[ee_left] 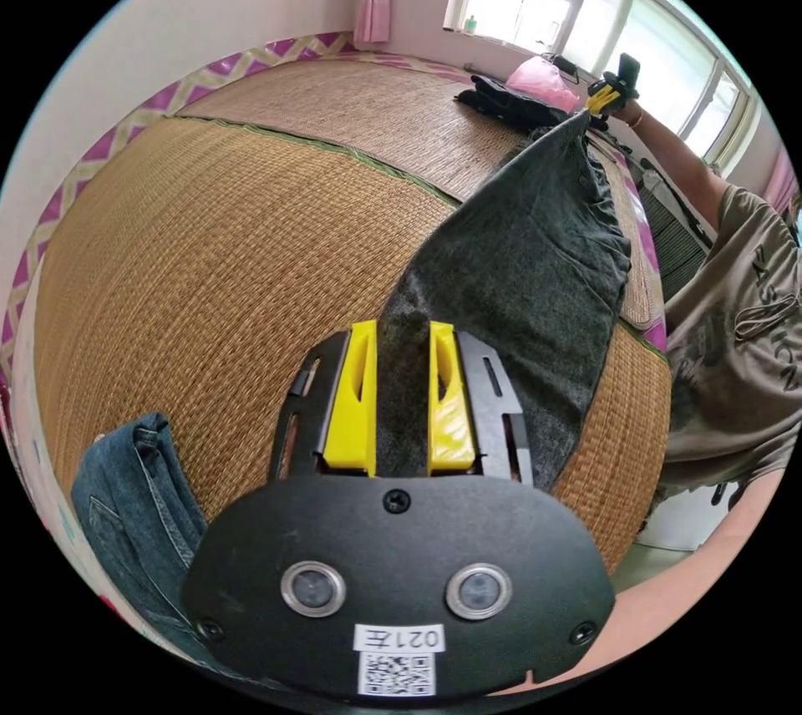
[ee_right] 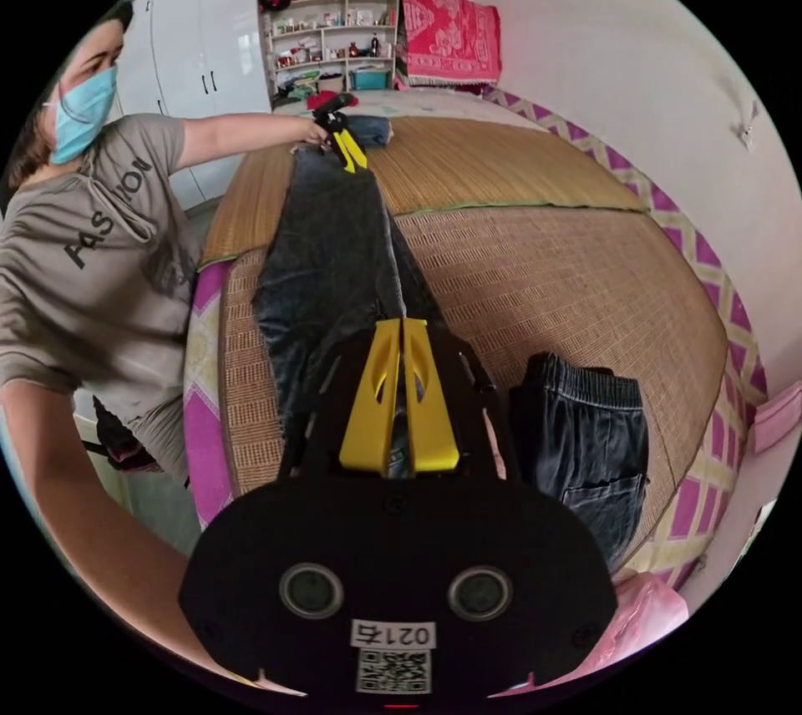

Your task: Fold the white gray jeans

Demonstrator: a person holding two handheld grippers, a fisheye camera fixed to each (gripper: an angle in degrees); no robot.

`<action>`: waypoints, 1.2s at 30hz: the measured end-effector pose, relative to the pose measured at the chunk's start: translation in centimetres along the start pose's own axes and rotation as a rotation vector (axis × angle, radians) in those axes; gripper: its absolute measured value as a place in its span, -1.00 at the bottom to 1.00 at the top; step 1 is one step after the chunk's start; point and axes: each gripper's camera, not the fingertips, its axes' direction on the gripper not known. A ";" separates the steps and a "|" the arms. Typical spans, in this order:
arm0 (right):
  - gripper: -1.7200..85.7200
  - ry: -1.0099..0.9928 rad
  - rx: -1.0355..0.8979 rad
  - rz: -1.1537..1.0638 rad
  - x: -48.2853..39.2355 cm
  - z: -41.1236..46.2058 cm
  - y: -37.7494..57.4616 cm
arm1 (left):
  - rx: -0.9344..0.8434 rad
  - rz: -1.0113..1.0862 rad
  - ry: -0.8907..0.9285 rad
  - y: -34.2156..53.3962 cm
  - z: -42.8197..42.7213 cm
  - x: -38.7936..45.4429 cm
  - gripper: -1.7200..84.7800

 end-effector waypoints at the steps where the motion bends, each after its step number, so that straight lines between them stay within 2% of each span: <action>1: -0.98 0.001 0.022 -0.003 -0.7 -1.0 0.5 | 0.013 0.002 -0.012 0.7 -0.9 0.2 -0.90; 5: -0.98 0.046 0.030 -0.026 -3.9 -3.2 2.1 | 0.127 0.056 -0.060 3.6 -5.3 2.9 -0.97; 8: -0.98 0.081 0.042 -0.035 -7.1 -4.8 3.7 | 0.231 0.132 -0.093 7.5 -10.2 7.9 -0.98; 13: -0.98 0.022 0.117 -0.074 -15.3 -7.9 8.5 | 0.324 0.246 -0.112 18.7 -16.8 22.4 -0.98; 18: -0.98 -0.065 0.059 -0.074 -25.3 -6.8 13.2 | 0.305 0.102 -0.070 28.4 -14.5 32.0 -0.98; 21: -0.98 -0.099 -0.055 0.019 -28.9 -2.2 15.7 | 0.309 -0.090 0.013 34.8 -8.9 32.7 -0.98; 24: -0.98 -0.124 -0.164 0.179 -29.8 4.5 18.8 | 0.432 -0.340 0.138 41.9 -3.6 30.7 -0.98; 25: -0.98 -0.148 -0.134 0.235 -29.9 6.0 20.1 | 0.514 -0.410 0.158 44.3 -2.8 30.2 -0.98; 26: -0.97 -0.163 -0.020 0.340 -29.3 5.4 21.8 | 0.556 -0.436 0.171 45.4 -2.7 30.0 -0.98; 28: -0.96 -0.237 0.035 0.410 -29.1 4.6 23.5 | 0.665 -0.494 0.186 48.6 -3.5 29.9 -0.98; 30: -0.95 -0.252 0.043 0.398 -30.0 2.9 24.1 | 0.741 -0.495 0.149 50.1 -5.6 30.6 -0.98; 32: -0.91 -0.244 0.179 0.376 -31.0 -1.2 24.4 | 0.773 -0.467 0.076 50.3 -8.0 31.5 -0.98; 36: -0.84 0.037 0.313 0.432 -30.9 -5.2 23.2 | 0.674 -0.391 -0.132 44.9 -10.5 31.2 -0.98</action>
